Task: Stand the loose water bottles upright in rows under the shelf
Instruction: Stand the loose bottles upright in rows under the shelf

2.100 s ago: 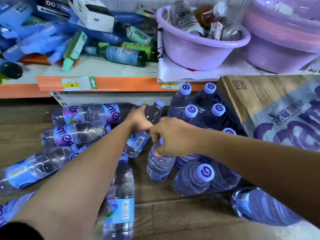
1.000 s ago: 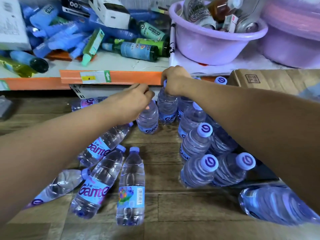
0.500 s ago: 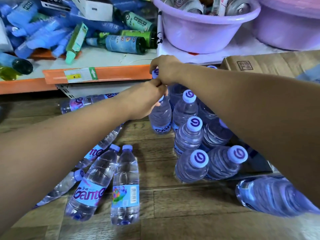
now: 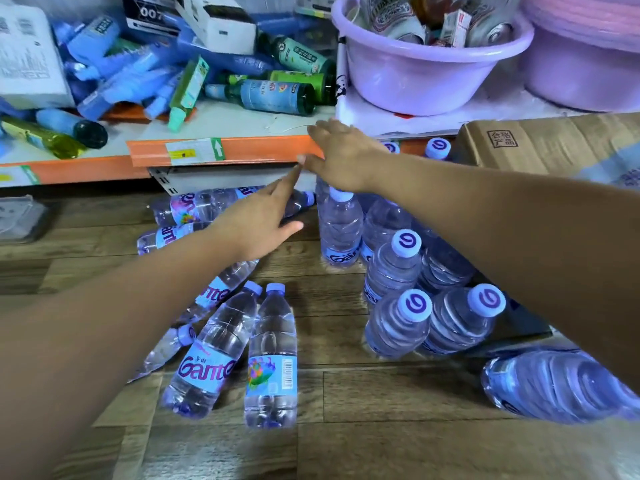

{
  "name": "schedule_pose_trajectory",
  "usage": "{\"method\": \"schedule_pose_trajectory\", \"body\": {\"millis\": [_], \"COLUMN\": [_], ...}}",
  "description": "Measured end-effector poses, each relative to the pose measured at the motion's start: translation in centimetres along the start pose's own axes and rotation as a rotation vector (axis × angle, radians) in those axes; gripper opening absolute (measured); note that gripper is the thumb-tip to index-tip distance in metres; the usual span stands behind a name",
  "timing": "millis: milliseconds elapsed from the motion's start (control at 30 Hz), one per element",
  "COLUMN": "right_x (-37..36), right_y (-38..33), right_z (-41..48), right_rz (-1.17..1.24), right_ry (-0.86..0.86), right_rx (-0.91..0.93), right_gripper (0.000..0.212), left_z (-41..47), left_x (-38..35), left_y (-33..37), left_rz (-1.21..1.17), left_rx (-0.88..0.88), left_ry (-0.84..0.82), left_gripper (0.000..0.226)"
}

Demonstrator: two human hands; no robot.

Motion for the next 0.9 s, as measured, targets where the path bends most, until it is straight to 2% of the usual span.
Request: {"method": "schedule_pose_trajectory", "body": {"millis": [200,400,600,733,867,900], "right_x": [-5.8,-12.9,-17.5,-19.2,-20.2,-20.3], "right_y": [-4.3,-5.4,-4.9,-4.7,-4.7,-4.7], "right_z": [-1.4,-2.4,-2.8,-2.7,-2.2,-2.0], "right_rz": [-0.178,-0.221,-0.189,-0.087,0.153,0.196], "right_ry": [-0.178,-0.358,-0.497,-0.582,-0.529,-0.503], "right_rx": [0.084,0.035,-0.007,-0.117,-0.226,-0.239], "right_gripper": [0.070,0.074,0.070,0.061,0.021,0.018], "left_z": [-5.5,-7.7,-6.9,-5.1,-3.9,-3.8], "left_x": [-5.4,-10.1,-13.2,-13.5,-12.4,-12.2], "left_y": [-5.3,-5.8,-4.0,-3.9,-3.1,-2.9], "left_rz": [0.148,0.171,0.176,0.091,0.277,0.327], "left_rx": [0.075,0.031,-0.069,0.021,0.115,0.120], "left_ry": [-0.236,-0.233,-0.385,-0.418,-0.383,-0.383], "left_gripper": [0.080,0.074,0.062,0.050,0.033,0.033]}}
Point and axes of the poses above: each hand's wrist, its own z-axis towards the middle knuckle, its own x-axis out of the back of the hand, y = z × x, the point moved 5 cm from there along z, towards the middle knuckle, and after that the axes turned 12 degrees about z, right-handed, at the moved point
